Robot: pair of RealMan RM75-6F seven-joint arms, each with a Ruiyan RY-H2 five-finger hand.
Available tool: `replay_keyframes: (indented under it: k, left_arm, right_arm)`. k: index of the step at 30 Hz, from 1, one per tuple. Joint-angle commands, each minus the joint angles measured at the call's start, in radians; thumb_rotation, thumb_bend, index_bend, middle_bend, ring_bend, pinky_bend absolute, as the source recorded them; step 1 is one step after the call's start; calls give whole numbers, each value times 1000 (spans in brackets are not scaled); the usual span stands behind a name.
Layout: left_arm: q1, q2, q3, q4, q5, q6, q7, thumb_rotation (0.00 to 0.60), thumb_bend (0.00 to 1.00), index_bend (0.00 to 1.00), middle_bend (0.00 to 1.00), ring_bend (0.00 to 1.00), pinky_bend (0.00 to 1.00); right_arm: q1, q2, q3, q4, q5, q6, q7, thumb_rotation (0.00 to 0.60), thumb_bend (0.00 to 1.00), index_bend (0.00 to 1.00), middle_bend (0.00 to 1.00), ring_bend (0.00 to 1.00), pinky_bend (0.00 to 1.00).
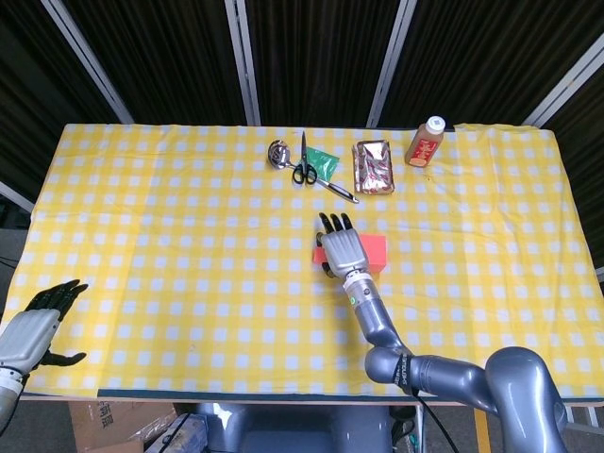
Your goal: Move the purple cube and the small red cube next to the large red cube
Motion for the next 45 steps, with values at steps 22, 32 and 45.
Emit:
replay_keyframes:
  k: [22,32,45]
  left_arm:
    - [-1,4,3,-4,3,-2,0,600,41,0,0,0,68]
    - [-1,7,8,-5,8,-3,7,600,42,0,0,0,68]
    - [-1,8,7,-8,1,-3,17,600,42,0,0,0,68]
  right_arm:
    - [-6,27,-11,-105,19,50,-51,600,468,149,25,0,0]
    - [-26,52,-42,-211,6,99,-80,600,468,310,17,0,0]
    - [-33,33,-53,-249,-3,132,-91,600,468,316,9,0,0]
